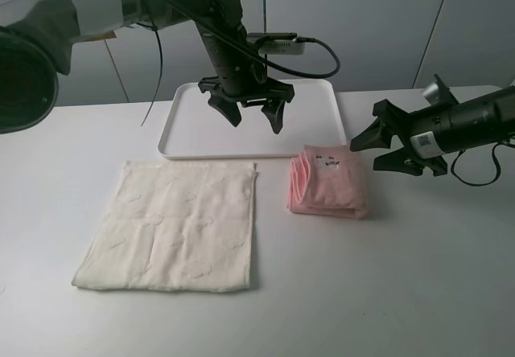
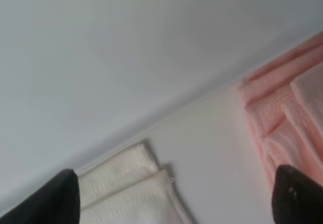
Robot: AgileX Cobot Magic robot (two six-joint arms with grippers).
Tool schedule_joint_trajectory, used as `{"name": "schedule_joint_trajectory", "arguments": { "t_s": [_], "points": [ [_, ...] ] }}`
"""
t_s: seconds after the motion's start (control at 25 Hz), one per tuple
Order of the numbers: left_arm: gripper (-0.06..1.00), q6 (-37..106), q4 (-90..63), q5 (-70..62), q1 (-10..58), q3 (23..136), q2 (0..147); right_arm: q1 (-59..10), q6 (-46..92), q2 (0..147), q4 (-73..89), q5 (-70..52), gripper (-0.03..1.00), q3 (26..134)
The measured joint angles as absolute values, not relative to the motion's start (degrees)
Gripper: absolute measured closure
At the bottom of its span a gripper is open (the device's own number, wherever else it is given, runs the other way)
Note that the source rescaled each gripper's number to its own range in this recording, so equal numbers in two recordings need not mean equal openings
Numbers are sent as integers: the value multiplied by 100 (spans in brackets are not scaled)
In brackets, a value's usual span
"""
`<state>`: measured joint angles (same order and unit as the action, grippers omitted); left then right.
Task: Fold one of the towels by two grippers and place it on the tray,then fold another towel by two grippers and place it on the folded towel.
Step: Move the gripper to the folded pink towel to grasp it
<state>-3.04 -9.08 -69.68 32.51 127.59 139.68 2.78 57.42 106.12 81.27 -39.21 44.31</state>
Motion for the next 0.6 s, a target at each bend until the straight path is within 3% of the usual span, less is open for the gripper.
{"name": "schedule_joint_trajectory", "arguments": {
  "t_s": [0.24,0.6],
  "points": [
    [-3,-229,-908,-6968,3251,12759,13968,278,5469,11098,8056,-3934,24,4536],
    [-3,-218,-908,-6968,3251,12759,13968,278,5474,11546,8070,-4045,25,4622]
  ]
}}
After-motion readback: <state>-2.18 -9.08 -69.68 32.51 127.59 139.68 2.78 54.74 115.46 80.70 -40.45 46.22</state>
